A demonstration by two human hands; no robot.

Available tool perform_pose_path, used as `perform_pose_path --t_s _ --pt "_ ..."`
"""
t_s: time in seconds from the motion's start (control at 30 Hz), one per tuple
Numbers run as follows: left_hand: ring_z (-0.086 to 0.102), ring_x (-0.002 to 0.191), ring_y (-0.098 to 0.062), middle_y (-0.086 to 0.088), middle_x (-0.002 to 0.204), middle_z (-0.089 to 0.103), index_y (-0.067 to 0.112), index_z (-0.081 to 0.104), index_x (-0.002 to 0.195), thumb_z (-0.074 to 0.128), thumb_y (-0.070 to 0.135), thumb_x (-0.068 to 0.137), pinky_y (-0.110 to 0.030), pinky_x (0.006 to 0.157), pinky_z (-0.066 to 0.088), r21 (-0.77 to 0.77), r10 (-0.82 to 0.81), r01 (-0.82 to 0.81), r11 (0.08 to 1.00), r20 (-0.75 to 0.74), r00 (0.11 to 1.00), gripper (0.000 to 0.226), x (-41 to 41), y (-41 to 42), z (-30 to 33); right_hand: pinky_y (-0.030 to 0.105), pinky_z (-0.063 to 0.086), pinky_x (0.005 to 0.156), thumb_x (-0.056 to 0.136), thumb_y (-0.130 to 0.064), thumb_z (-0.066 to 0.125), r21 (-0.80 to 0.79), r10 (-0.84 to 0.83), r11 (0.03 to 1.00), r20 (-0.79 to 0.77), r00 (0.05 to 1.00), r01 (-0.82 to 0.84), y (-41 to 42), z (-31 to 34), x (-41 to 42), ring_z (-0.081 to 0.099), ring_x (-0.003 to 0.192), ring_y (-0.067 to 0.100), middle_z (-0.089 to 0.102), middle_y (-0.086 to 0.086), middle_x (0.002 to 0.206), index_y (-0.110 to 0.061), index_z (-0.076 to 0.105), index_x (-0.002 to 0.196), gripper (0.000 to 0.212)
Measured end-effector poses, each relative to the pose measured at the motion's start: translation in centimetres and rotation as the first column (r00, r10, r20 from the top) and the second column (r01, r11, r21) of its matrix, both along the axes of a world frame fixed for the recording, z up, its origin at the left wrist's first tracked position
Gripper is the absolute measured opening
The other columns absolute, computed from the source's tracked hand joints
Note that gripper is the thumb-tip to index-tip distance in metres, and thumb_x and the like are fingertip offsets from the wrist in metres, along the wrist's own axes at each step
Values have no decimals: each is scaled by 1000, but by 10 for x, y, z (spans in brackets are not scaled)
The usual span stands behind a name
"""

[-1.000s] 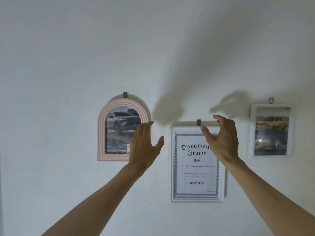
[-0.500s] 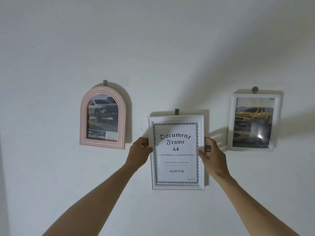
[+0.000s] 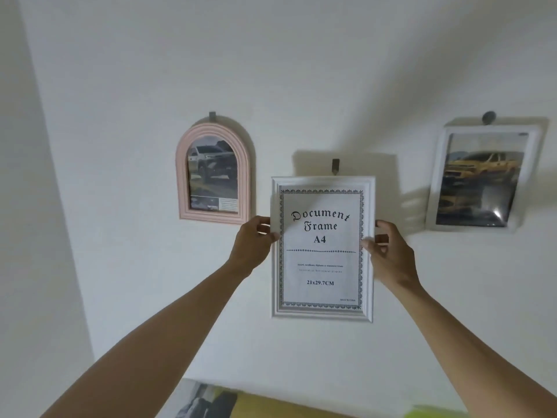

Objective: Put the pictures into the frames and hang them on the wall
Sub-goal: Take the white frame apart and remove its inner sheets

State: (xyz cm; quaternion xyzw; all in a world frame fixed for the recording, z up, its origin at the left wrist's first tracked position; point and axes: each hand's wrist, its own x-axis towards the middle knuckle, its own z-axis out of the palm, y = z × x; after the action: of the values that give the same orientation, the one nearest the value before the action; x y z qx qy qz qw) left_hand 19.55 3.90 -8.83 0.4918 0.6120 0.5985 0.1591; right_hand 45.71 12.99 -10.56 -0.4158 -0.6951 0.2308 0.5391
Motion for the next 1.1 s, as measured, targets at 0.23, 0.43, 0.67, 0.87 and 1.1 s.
perform_pose_path --t_s 0.23,0.43,0.67,0.87,1.1 --pt "65 83 -19 -3 87 69 9 64 110 68 3 87 -38 77 56 -143 -66 88 986 151 986 25 -22 -60 -66 15 40 63 97 -19 59 -185 34 982 57 998 -23 -50 -71 -23 58 82 9 63 -2 99 -21 49 134 38" --pt "69 94 -31 -9 98 69 13 66 105 71 8 85 -48 86 58 -284 -53 102 953 175 983 22 -40 -114 -136 31 47 83 96 -24 63 -382 77 924 258 963 29 -99 -150 -45 62 109 25 64 8 118 -17 39 143 54" --pt "61 72 -14 -1 88 67 22 65 102 74 23 80 -29 67 50 -359 22 -8 933 35 999 23 -30 -164 -191 26 51 75 96 -43 57 -479 265 873 301 916 -95 -167 -173 -102 64 101 12 58 -3 124 -27 38 143 54" --pt "62 71 -8 10 78 64 30 63 94 68 28 82 -33 65 51 -322 93 -129 938 -124 988 14 -4 -197 -220 41 60 84 81 -61 65 -568 301 791 38 953 -227 -207 -161 -158 71 92 14 67 -10 107 -35 49 127 55" --pt "63 76 -5 13 89 63 29 66 104 71 33 86 -34 71 54 -254 -6 -43 966 -187 982 19 12 -225 -256 31 56 74 86 -18 66 -536 158 841 97 983 -82 -231 -179 -162 67 81 13 66 -3 93 -19 52 121 37"
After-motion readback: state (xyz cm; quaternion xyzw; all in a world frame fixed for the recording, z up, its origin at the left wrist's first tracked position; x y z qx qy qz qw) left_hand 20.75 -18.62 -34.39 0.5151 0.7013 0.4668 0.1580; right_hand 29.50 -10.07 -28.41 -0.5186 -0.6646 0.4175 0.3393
